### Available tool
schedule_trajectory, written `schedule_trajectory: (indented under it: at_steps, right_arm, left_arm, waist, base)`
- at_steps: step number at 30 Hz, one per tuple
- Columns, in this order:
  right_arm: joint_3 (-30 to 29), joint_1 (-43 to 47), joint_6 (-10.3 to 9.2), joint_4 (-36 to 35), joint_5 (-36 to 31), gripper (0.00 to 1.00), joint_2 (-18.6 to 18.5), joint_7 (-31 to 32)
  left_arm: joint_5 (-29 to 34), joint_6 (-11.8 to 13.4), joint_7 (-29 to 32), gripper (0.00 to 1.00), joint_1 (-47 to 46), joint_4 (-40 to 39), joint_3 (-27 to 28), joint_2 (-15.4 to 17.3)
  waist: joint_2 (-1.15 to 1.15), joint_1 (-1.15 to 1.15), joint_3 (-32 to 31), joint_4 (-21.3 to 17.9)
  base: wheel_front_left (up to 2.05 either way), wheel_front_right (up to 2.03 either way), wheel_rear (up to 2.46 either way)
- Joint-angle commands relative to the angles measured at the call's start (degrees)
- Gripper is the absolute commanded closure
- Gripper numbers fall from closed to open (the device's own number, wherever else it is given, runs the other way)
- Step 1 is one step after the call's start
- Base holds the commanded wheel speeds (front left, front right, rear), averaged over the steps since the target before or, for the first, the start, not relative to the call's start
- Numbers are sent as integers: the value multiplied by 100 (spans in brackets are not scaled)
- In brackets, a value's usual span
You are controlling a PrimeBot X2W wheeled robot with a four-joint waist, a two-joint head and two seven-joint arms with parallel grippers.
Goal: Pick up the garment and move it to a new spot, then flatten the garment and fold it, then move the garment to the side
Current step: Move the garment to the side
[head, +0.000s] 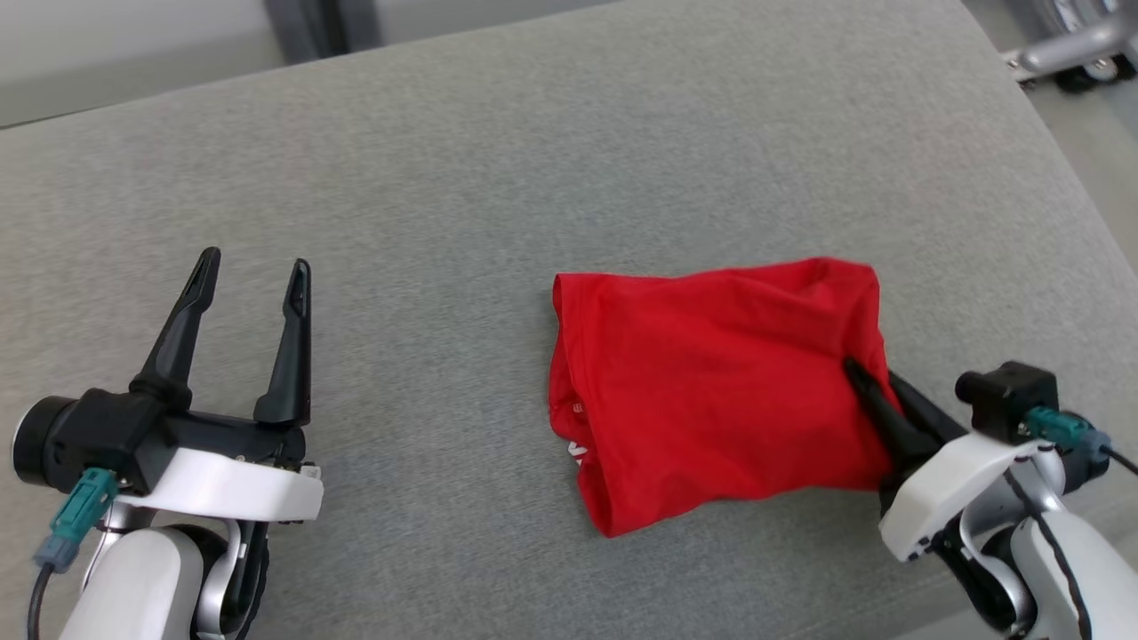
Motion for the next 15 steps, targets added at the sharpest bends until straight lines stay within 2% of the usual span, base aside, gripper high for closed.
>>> schedule_trajectory:
  at_steps: [1,8,15]
  right_arm:
    - [-54,-186,-1,-16,27,100,-17,-114]
    - [-278,-879,-2,269,81,100,-222,-391]
    - [-551,-1926,-1,1271,-24,100,-896,-733]
  left_arm:
    - [77,42,58,0,-130,-69,-17,79]
    - [201,12,253,0,-352,-332,-126,165]
    - [295,-111,384,0,-687,-510,-299,234]
  waist:
    - [0,0,224,-297]
    - [0,0,583,-481]
    - [0,0,961,-404]
  base:
    - [0,0,0]
    - [0,0,0]
    - [0,0,0]
